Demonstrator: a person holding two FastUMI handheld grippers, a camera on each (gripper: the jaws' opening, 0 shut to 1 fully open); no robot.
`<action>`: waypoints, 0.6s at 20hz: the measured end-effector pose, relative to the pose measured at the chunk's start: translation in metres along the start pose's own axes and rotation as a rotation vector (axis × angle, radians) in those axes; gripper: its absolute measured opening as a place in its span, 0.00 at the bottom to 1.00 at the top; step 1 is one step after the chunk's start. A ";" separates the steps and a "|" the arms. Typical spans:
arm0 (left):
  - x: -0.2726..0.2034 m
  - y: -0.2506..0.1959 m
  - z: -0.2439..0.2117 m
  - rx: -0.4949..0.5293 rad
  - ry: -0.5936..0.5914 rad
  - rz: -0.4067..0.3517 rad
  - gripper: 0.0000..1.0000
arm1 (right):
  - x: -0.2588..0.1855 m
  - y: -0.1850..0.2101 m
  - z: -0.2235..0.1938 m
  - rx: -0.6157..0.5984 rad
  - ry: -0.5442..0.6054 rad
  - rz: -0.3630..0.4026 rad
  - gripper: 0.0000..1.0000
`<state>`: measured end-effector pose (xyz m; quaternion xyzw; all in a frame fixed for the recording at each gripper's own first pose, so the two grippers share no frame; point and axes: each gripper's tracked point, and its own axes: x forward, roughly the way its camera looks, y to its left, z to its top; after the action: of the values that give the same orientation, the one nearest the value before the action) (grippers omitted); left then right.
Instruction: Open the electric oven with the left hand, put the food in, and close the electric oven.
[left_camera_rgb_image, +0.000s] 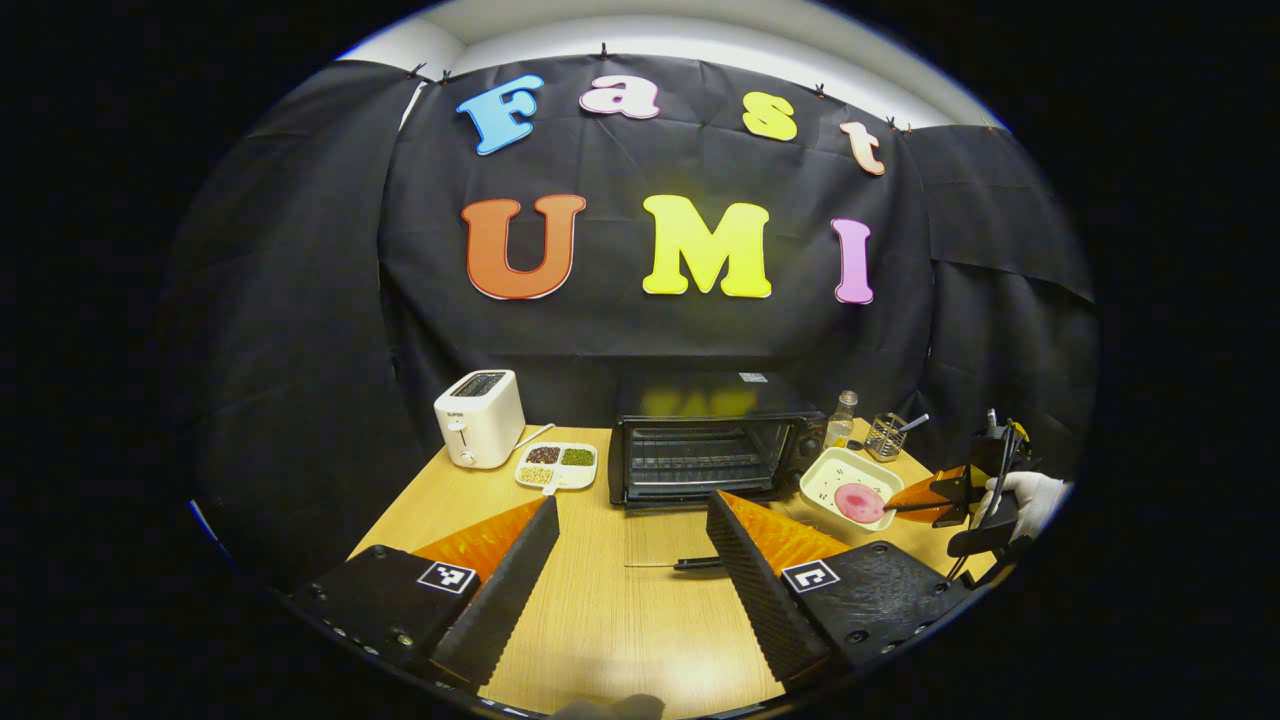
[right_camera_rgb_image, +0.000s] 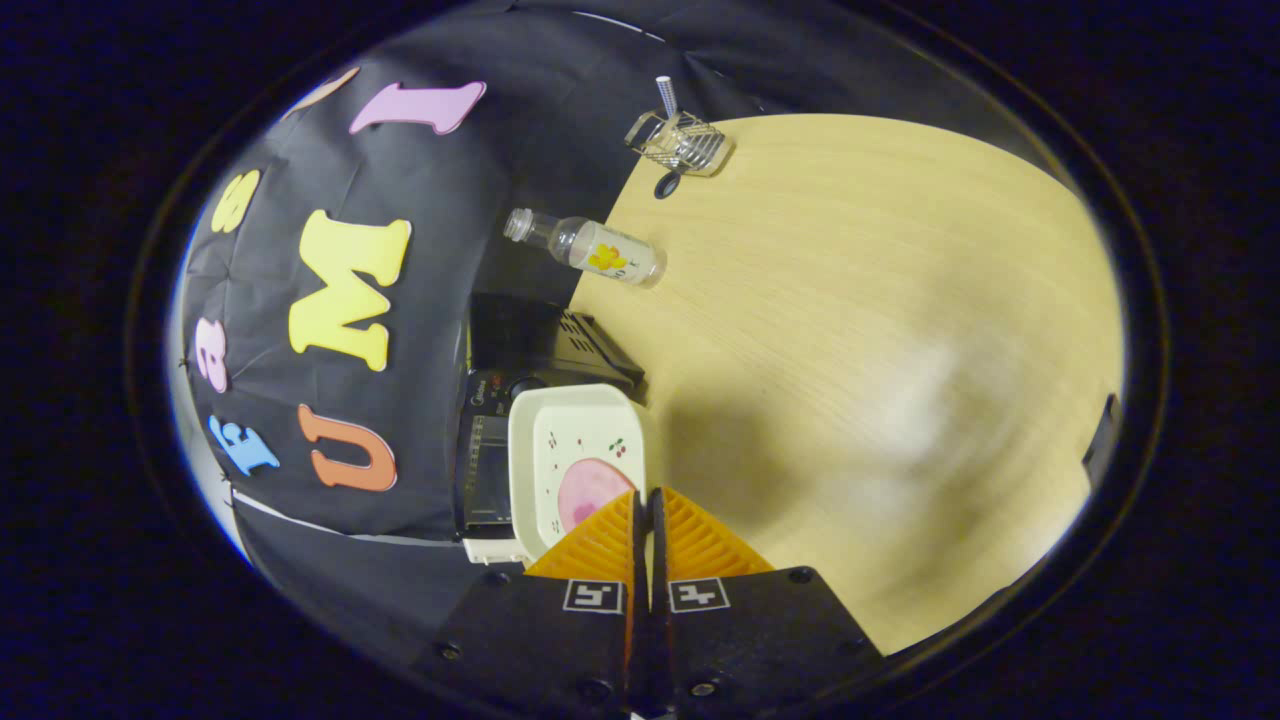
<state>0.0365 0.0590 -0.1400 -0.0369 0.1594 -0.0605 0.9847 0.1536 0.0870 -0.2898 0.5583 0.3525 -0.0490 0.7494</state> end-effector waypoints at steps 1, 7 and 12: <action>0.001 0.005 0.001 0.001 0.004 0.003 0.95 | 0.002 0.002 -0.008 0.023 -0.009 -0.006 0.04; -0.002 0.024 0.000 -0.034 0.019 0.041 0.94 | 0.031 0.015 -0.068 0.080 0.022 -0.035 0.04; -0.015 0.034 0.007 -0.024 0.013 0.079 0.95 | 0.065 0.028 -0.108 0.101 0.081 -0.041 0.04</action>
<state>0.0285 0.0953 -0.1324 -0.0420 0.1680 -0.0200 0.9847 0.1642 0.2123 -0.3194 0.5896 0.3907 -0.0594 0.7044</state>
